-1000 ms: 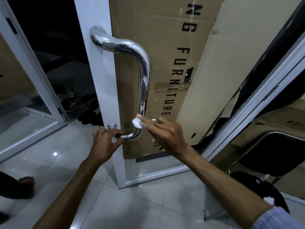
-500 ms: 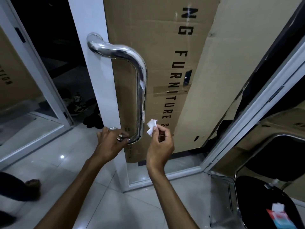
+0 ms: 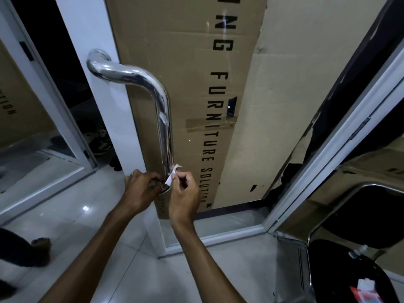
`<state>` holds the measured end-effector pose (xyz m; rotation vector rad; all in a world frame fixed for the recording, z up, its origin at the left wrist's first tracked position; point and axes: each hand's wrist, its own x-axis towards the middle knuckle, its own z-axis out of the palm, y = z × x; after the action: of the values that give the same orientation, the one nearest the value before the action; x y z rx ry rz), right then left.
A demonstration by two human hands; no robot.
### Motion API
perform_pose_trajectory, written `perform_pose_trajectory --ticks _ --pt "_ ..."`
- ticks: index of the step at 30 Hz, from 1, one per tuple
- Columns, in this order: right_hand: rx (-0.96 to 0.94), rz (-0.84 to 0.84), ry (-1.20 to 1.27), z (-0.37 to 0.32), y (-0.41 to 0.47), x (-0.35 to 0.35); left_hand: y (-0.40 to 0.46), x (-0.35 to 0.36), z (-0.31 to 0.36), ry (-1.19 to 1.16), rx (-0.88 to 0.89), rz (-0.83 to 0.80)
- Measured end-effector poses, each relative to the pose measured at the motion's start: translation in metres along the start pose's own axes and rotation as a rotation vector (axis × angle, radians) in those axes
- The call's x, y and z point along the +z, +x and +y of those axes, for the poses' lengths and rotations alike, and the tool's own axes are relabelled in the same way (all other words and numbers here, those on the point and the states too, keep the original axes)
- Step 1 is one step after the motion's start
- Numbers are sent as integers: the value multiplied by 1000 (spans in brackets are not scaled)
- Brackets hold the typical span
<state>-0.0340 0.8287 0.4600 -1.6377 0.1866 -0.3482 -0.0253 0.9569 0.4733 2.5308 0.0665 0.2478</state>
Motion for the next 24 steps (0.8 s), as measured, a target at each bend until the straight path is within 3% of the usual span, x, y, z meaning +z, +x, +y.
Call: perform_pose_trajectory --ticks 5,14,24 --pt "-35 31 -46 4 -6 7 -1 -2 -2 -12 -14 -24" --pt "-108 92 -151 11 -11 12 20 -21 -1 -55 -15 -265" --pt "-211 324 -275 6 -24 33 40 -27 -19 -129 93 -396"
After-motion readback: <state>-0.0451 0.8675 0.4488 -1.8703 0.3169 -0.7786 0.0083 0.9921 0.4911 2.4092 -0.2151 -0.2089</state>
